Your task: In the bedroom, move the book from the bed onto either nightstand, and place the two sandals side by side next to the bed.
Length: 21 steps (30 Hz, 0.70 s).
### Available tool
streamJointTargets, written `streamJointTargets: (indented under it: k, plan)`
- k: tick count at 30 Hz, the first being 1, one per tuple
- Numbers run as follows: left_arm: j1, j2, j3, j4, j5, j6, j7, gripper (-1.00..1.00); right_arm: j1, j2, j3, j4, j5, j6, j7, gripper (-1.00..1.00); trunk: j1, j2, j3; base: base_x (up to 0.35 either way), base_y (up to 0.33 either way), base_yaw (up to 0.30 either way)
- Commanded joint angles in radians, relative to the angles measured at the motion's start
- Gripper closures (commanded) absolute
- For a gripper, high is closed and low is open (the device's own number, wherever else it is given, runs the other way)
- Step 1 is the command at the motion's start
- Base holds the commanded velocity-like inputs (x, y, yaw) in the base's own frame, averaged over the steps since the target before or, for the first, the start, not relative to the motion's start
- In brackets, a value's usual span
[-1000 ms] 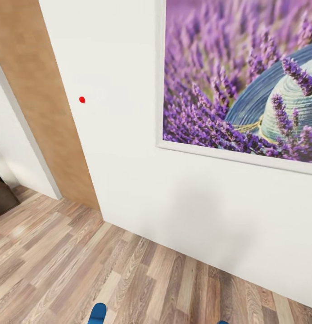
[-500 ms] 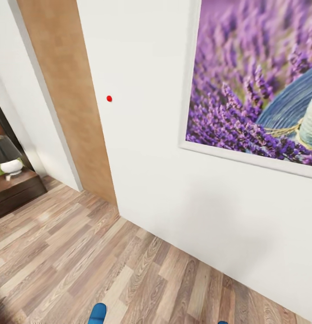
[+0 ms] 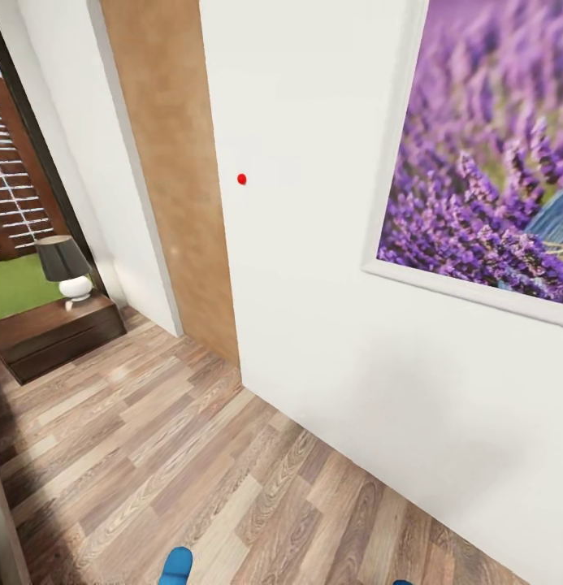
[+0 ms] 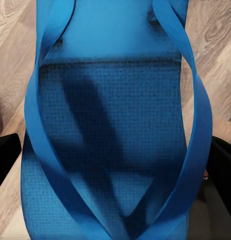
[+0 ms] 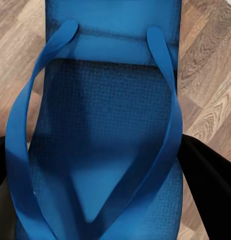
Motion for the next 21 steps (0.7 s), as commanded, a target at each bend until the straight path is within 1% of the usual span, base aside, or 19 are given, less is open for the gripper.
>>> streamJointTargets:
  k: [1,21]
  plan:
    - [-0.001,0.000,-0.009,0.000,0.007,-0.003,0.005,1.00,0.000,0.000,0.008,0.000,-0.012,-0.004,-0.002,1.00,0.001,-0.002,-0.001,0.000,0.000,0.232]
    - [-0.001,0.000,-0.009,0.000,0.006,-0.003,0.005,1.00,0.000,-0.001,0.008,0.000,-0.012,-0.004,-0.002,1.00,0.001,-0.002,0.024,0.000,0.000,0.202]
